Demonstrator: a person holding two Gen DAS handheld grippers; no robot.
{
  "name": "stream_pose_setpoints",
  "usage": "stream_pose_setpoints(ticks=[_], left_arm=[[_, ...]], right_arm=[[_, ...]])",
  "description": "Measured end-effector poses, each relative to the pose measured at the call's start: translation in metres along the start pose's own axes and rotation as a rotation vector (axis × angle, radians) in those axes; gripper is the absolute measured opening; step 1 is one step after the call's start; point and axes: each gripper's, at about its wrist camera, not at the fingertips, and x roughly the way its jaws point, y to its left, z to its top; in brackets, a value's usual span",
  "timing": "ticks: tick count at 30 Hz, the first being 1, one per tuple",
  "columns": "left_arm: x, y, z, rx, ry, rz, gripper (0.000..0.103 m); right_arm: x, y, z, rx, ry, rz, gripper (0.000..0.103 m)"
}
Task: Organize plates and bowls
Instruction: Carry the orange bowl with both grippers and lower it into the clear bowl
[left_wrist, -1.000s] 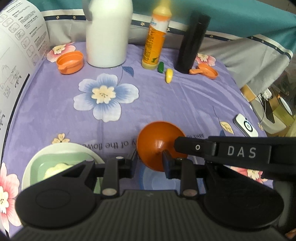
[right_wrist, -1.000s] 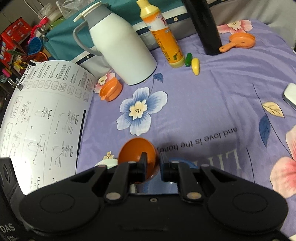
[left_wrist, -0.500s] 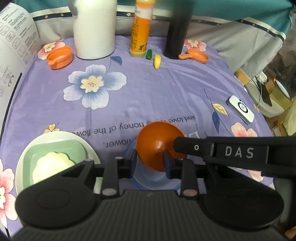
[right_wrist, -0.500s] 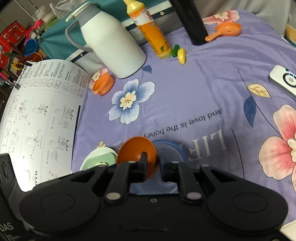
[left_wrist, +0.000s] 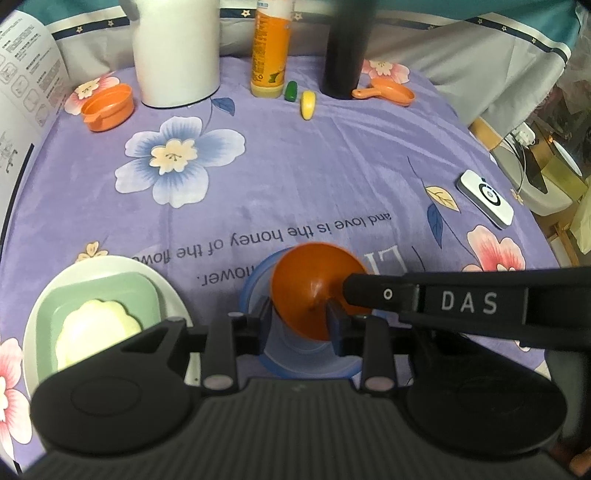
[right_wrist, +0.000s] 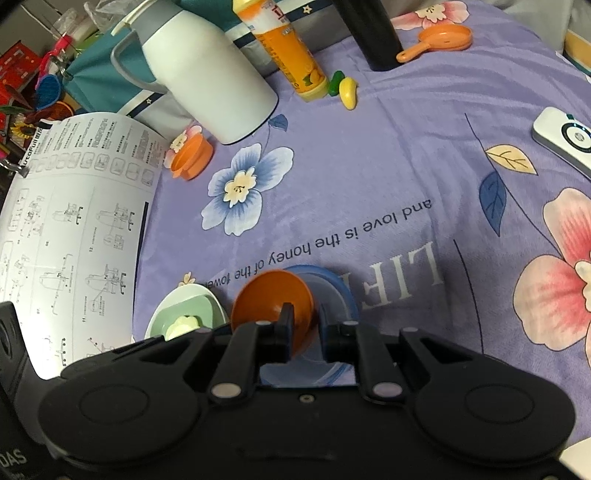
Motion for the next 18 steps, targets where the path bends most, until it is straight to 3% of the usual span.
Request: stream_pose_setpoints(ticks=[10, 16, 18], left_arm=[[0.006, 0.0, -0.001, 0.005, 0.009, 0.0, 0.034], [0.0, 0.002, 0.001, 0.004, -0.009, 0.049, 0.061], [-0.007, 0.006, 0.001, -0.011, -0.023, 0.03, 0.074]], right_arm=[[0.007, -0.003, 0.0, 0.009, 0.014, -0.004, 0.017], [0.004, -0.007, 0.001, 0.026, -0.009, -0.009, 0.031], [-0.002, -0.01, 0.003, 0.047, -0.018, 0.015, 0.05]])
